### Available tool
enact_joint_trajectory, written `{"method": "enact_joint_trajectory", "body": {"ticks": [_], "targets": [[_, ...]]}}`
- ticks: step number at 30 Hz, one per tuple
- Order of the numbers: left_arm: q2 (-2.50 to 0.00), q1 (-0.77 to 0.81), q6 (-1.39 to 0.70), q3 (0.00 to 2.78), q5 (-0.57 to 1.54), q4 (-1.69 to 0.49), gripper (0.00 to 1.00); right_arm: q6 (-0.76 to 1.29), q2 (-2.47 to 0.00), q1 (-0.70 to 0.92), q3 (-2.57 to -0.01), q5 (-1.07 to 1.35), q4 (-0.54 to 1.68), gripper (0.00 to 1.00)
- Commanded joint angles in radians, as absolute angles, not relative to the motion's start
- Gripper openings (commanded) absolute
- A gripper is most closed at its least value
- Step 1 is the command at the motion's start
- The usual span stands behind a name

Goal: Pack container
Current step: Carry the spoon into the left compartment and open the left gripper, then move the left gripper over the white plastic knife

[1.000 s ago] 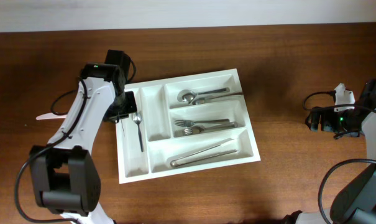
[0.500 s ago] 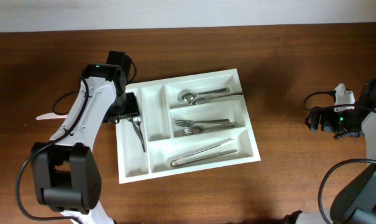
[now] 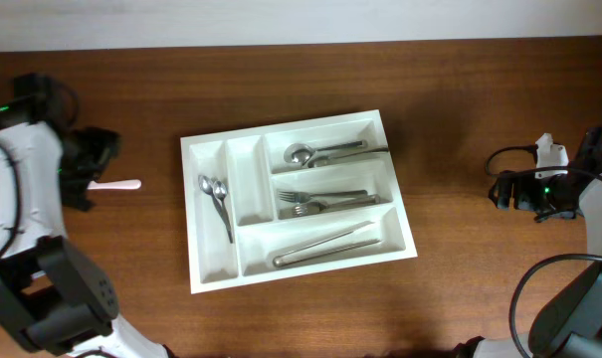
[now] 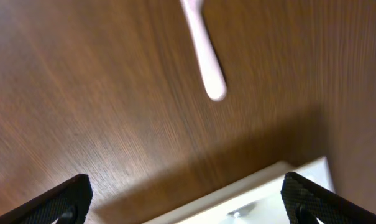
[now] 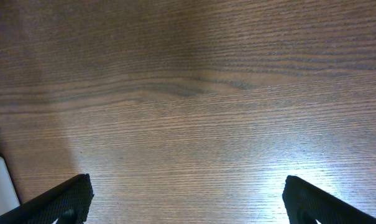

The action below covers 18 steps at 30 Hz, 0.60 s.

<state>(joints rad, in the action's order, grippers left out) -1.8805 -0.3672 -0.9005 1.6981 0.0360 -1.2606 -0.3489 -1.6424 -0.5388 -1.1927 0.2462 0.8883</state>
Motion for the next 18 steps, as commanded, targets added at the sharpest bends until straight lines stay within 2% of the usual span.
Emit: {"method": "enact_joint_trajectory", "body": {"ticks": [1,7,18], "targets": [[-1.900,-0.456,-1.126,1.702,0.121,-1.269,0.99,-0.359,-1.642,-0.545,-1.190,0.258,0.888,0.99],[-1.972,-0.509,-1.158,1.703,0.117,-1.222,0.99,-0.359,-1.642,-0.545,-1.190,0.258,0.889,0.99],[-2.106,-0.490,-1.155,1.703,0.108,-1.175,0.99,-0.359,-1.642,-0.545,-1.190,0.258,0.888,0.99]]}}
